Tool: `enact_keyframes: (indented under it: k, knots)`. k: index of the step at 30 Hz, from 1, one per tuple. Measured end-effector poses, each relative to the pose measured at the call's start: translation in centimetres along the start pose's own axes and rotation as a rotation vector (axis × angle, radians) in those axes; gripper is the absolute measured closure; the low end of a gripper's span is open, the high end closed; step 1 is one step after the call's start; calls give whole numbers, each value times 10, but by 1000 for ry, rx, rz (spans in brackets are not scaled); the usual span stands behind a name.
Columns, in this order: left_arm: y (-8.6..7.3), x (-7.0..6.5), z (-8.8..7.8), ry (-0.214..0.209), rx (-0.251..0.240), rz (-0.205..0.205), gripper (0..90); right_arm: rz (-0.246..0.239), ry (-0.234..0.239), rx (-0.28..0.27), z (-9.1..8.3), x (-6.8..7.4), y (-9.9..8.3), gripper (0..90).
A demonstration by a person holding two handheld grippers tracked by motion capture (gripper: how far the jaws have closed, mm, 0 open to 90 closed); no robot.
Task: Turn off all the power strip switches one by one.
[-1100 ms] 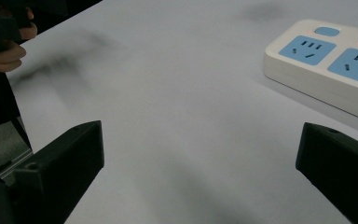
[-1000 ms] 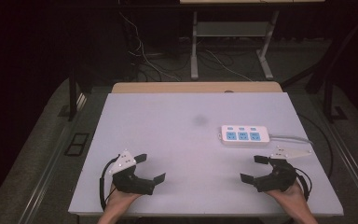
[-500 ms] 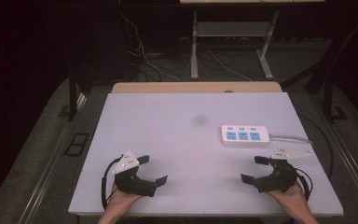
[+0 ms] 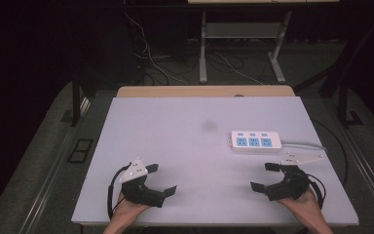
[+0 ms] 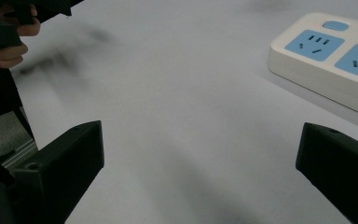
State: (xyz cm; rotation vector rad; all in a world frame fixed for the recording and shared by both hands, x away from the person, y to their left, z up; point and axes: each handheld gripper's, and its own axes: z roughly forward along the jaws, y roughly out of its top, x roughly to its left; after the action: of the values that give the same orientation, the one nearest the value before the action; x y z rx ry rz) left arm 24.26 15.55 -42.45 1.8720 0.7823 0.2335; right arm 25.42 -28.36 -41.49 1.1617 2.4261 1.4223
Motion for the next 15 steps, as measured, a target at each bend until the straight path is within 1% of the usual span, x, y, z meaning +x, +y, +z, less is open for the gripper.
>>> enact_keyframes:
  k: [3, 5, 7, 10, 13, 15]
  knots:
    - [0, -1, 0, -3, 7, 0, 0, -13, 0, 14, 0, 2, 5, 7]
    - [-1, -1, 0, -3, 9, 0, 0, -12, -1, 23, 0, 2, 6, 7]
    - [-2, -1, 0, -2, 13, -3, 0, -23, -5, 41, -1, 2, 8, 7]
    - [-2, 0, 1, 1, 12, -7, 0, -21, -5, 53, -1, 2, 10, 7]
    - [-2, 0, 0, 7, 15, -7, 0, -24, -5, 76, -3, -1, 12, 8]
    - [-2, 0, 0, 9, 12, -10, 0, -25, 6, 81, -4, -3, 13, 8]
